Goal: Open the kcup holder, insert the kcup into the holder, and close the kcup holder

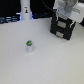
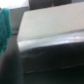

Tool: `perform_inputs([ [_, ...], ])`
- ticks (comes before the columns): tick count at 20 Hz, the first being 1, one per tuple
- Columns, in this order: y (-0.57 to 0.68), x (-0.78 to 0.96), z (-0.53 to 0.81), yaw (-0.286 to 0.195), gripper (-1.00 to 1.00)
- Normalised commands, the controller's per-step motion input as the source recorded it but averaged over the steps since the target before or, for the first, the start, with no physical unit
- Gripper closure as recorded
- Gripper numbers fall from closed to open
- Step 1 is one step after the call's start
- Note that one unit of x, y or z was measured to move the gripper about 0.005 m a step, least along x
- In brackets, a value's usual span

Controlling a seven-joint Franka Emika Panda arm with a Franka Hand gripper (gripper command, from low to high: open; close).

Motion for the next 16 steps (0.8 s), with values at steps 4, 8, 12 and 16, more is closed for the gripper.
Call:
perform_inputs([
  [4, -0.04, 0.03, -0.02, -0.008, 1.00],
  [8, -0.08, 0.30, 0.03, -0.025, 1.00],
  [12, -0.19, 0.63, 0.14, -0.051, 1.00],
  [16, -0.27, 0.78, 0.19, -0.075, 1.00],
])
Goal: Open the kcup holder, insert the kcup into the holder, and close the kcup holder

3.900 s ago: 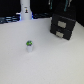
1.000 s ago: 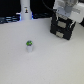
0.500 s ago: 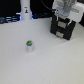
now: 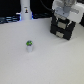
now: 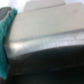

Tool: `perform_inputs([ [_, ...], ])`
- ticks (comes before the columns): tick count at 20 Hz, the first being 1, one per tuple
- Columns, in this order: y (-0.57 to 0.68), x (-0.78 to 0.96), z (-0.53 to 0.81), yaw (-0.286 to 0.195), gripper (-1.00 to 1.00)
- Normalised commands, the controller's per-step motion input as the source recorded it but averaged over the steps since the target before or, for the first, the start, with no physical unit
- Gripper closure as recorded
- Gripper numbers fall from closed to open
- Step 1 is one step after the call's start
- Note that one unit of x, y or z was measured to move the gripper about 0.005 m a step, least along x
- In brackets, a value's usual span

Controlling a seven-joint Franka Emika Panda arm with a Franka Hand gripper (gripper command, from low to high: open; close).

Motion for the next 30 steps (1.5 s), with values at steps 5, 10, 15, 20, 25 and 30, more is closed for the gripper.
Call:
perform_inputs([
  [5, -0.33, 0.91, 0.16, -0.090, 1.00],
  [10, -0.33, 0.92, 0.18, -0.085, 1.00],
  [15, -0.33, 0.92, 0.20, -0.090, 1.00],
  [20, -0.34, 0.94, 0.19, -0.087, 1.00],
  [25, -0.37, 0.93, 0.17, -0.092, 1.00],
  [30, -0.39, 0.91, 0.15, -0.094, 1.00],
])
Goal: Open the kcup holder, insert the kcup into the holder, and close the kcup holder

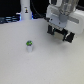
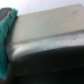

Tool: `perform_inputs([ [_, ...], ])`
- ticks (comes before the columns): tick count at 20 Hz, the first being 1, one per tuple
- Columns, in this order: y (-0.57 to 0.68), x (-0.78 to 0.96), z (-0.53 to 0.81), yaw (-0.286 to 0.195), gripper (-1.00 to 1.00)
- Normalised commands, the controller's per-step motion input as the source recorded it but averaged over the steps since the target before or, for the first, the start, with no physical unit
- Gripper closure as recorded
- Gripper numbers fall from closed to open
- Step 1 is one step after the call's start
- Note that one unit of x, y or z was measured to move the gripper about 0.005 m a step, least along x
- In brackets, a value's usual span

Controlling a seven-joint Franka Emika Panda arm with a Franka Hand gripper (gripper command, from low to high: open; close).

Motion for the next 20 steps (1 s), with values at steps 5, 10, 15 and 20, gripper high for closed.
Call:
perform_inputs([
  [5, -0.41, 0.88, 0.14, -0.091, 1.00],
  [10, -0.43, 0.81, 0.21, -0.089, 1.00],
  [15, -0.30, 0.51, 0.26, -0.089, -1.00],
  [20, -0.06, 0.12, 0.38, -0.101, -1.00],
])
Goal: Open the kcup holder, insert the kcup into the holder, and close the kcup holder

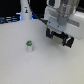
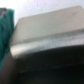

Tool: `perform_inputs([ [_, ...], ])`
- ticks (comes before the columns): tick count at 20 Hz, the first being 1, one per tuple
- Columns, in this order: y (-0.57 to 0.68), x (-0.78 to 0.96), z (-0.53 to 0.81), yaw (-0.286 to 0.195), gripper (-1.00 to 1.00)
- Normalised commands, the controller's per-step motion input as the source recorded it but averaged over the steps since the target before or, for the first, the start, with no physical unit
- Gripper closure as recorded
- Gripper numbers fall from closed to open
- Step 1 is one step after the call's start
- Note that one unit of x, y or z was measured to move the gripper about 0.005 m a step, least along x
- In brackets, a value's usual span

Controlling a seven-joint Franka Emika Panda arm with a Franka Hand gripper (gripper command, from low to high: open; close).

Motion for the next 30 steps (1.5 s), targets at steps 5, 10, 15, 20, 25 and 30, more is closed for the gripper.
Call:
perform_inputs([
  [5, -0.21, 0.04, 0.38, -0.168, -1.00],
  [10, -0.36, -0.05, 0.34, -0.254, -1.00],
  [15, -0.39, -0.11, 0.24, -0.271, -1.00],
  [20, -0.40, -0.20, 0.15, -0.269, -1.00],
  [25, -0.41, -0.28, 0.05, -0.260, -1.00],
  [30, -0.40, -0.33, 0.00, -0.253, -1.00],
])
